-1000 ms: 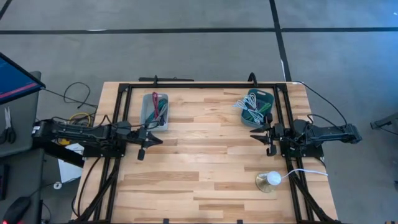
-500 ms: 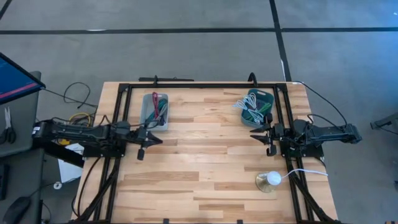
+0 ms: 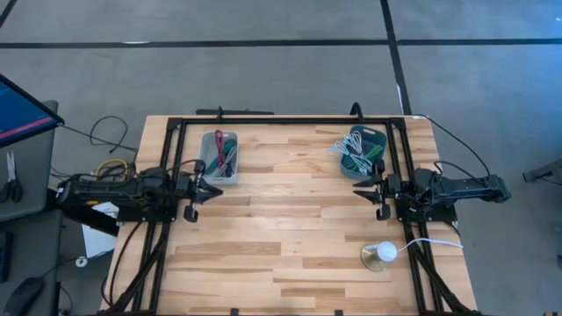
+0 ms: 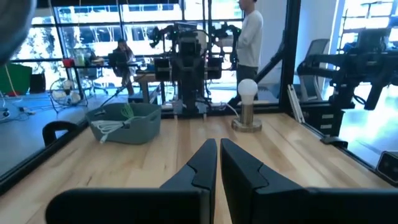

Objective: Pick & Place USB Port
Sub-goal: Return to Home Position

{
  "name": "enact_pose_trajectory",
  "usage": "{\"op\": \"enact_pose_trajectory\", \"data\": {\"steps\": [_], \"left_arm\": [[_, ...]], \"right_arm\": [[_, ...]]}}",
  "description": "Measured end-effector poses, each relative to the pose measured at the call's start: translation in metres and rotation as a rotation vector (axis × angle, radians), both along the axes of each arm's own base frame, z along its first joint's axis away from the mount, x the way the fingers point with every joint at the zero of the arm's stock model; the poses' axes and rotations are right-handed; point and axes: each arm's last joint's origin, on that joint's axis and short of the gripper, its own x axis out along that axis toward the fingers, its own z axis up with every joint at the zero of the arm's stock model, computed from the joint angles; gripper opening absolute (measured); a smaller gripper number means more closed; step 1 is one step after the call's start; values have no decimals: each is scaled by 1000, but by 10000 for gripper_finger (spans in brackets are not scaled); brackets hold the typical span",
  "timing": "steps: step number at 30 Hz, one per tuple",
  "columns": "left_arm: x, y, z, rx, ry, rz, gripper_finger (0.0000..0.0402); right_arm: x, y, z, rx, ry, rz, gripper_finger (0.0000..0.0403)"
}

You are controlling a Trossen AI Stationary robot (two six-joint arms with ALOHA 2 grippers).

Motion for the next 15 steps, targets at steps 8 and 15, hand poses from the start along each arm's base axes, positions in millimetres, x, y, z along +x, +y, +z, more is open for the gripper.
{"op": "enact_pose_trajectory", "data": {"steps": [8,15], "left_arm": [[0,0,1,0,-12,2,22],[0,0,1,0,-14,2,22]], "right_arm": [[0,0,0,0,0,0,82],[0,0,0,0,0,0,82]]}}
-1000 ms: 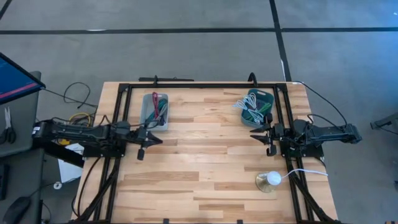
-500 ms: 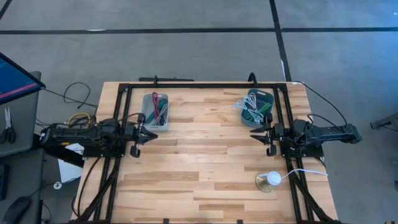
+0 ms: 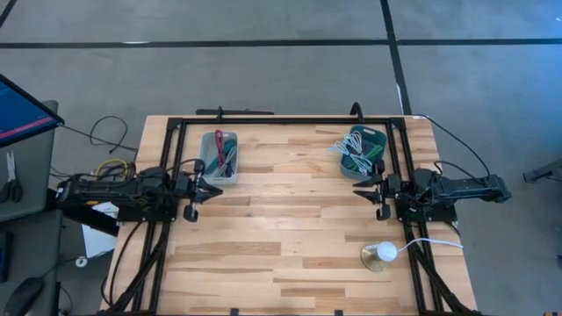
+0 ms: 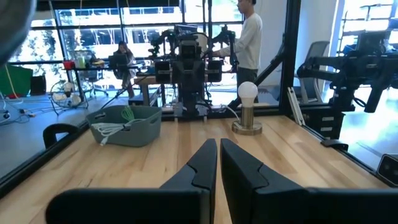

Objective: Pick & Place USB Port
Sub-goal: Return to Home Position

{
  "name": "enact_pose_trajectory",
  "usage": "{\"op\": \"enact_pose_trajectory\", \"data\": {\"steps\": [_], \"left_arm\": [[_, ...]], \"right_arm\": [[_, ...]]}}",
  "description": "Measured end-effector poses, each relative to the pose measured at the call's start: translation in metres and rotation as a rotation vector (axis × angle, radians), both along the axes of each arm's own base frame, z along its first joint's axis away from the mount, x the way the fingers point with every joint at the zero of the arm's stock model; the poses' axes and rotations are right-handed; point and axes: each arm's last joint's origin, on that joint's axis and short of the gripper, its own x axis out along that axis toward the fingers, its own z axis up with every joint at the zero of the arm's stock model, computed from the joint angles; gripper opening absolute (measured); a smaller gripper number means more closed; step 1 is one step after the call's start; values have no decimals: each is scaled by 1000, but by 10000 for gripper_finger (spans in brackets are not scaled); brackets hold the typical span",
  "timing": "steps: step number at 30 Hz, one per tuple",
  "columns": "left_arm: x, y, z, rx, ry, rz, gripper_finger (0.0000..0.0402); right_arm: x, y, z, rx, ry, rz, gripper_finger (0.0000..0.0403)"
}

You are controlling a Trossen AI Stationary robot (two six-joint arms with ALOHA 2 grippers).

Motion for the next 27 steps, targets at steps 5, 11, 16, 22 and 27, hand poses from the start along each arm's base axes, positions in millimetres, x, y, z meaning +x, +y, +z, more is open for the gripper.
{"op": "enact_pose_trajectory", "data": {"steps": [5,11,16,22,27], "left_arm": [[1,0,-1,0,9,0,22],[3,0,-2,0,32,0,22],[6,0,-5,1,69,0,22],[10,0,-10,1,122,0,22],[13,0,-14,1,169,0,22]], "right_arm": [[0,0,0,0,0,0,82],[0,0,0,0,0,0,82],[0,0,0,0,0,0,82],[0,0,0,0,0,0,82],[0,0,0,0,0,0,82]]}}
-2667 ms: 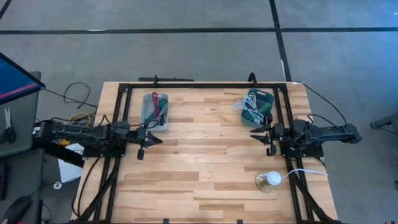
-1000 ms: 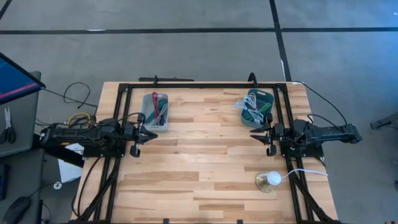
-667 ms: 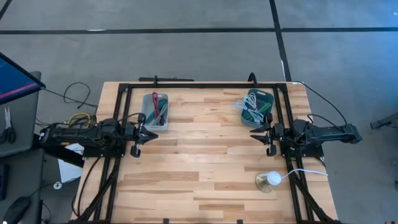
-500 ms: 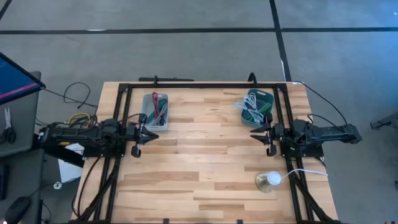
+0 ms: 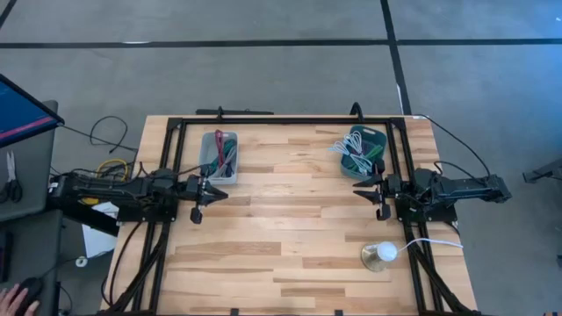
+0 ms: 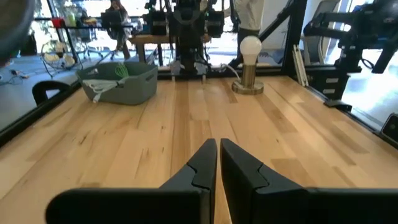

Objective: Pick & Place USB Port
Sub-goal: Return to Home Position

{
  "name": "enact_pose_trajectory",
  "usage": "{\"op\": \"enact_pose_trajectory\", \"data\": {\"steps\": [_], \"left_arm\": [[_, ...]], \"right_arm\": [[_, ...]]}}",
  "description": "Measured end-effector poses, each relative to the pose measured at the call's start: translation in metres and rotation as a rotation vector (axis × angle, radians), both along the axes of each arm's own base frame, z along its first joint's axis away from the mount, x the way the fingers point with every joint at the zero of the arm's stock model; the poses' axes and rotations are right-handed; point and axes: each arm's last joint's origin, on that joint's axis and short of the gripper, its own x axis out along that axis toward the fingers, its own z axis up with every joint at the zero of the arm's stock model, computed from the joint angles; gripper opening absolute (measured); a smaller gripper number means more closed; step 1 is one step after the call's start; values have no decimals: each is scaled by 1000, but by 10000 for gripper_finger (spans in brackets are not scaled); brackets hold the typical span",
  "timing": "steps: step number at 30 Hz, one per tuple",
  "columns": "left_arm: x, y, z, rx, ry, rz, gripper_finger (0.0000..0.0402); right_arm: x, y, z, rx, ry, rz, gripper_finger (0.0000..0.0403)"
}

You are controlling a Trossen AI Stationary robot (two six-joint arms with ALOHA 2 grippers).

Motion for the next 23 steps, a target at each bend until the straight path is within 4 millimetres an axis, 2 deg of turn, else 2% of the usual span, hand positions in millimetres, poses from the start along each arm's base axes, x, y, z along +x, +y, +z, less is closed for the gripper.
{"op": "enact_pose_trajectory", "data": {"steps": [23], "left_arm": [[10,0,-15,1,160,0,22]], "right_arm": [[0,0,0,0,0,0,82]]}}
